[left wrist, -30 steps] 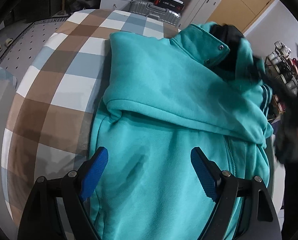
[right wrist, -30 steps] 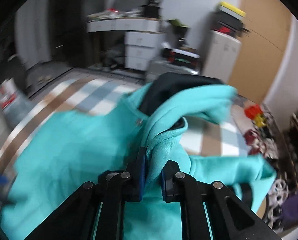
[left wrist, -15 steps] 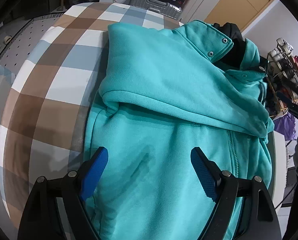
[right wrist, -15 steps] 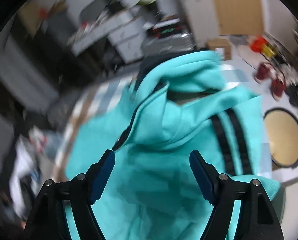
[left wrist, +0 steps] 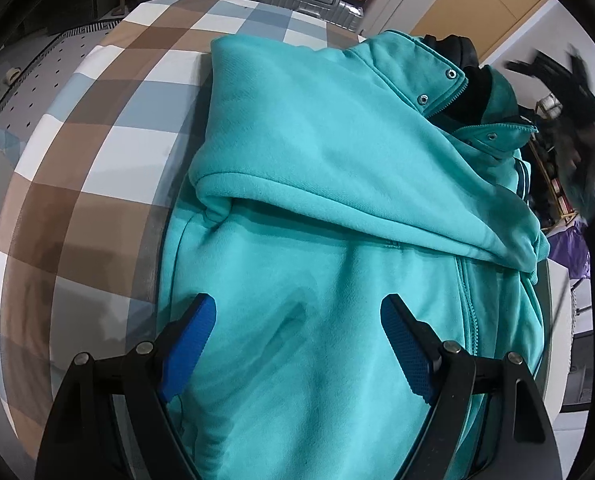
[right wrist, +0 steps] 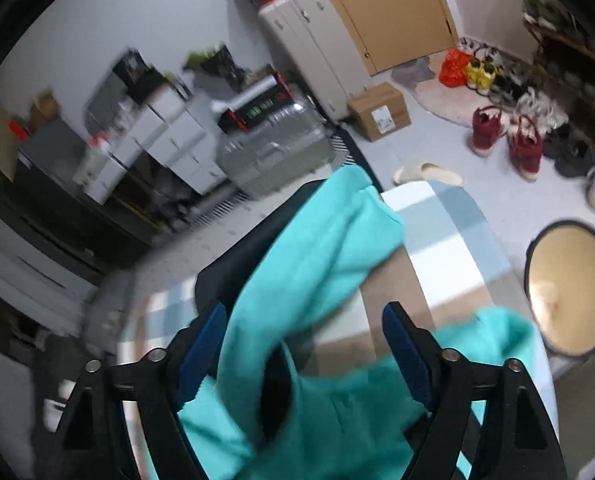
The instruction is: Fold large clothes
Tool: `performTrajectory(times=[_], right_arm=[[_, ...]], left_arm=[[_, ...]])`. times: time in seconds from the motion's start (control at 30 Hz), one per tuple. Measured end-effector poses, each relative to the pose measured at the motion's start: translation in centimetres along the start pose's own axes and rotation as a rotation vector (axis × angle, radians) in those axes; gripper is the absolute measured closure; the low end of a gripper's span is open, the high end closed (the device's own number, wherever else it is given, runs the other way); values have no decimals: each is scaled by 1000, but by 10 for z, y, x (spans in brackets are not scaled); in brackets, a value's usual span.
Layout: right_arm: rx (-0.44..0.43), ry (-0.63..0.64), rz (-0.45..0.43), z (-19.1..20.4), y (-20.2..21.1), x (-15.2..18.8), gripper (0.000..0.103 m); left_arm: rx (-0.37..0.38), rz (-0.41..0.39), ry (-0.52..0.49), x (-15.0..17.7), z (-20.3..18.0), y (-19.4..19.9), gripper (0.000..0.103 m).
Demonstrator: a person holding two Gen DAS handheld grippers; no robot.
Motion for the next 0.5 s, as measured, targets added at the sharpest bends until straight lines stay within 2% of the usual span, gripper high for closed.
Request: performTrajectory(times=[0.07,0.1,0.13,0.17,0.2,0.27,0.3,0.37,0.4,0.47,0.5], right_arm=[[5,-16,47,10,-25,-8,25],[61,-15,61,14,-34,-11,44],[151,-8,75,19,-41,-14,59],[190,2,81,20,-43,-13,83],[244,24,74,26,-42,-13,88],[276,171,-29,52,-25,-3,93],[313,323,-130,76,-7,11,94],[343,542,-241,107,17,42,95],[347,690,-298,126,32,72,95],[331,834,-342,138,50,113,95],[294,895,-357,139,59,136,95]], left_arm=[[2,2,-2,1,-1,0,22],[0,2,-9,2,-2,0,22],[-1,-1,-15,3,-3,1,22],[-6,-7,-23,3,-3,3,22],[-14,-15,-34,4,-4,4,22],[-22,-24,-46,2,-4,6,22],[-15,-29,-43,2,-3,8,22],[-1,-38,-30,0,0,11,22],[6,-45,-25,1,1,14,22],[6,-63,-19,0,4,18,22],[3,-79,-14,0,6,21,22]])
Point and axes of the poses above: each gripper's, at about its wrist camera, not at the fingertips, and y roughly against the way its jaws point, z to its left, x to its underside, the point moved 2 cm from there along -y, roughly the way its jaws point, and after that the axes turned 11 degrees about z, right-handed, at the moved point
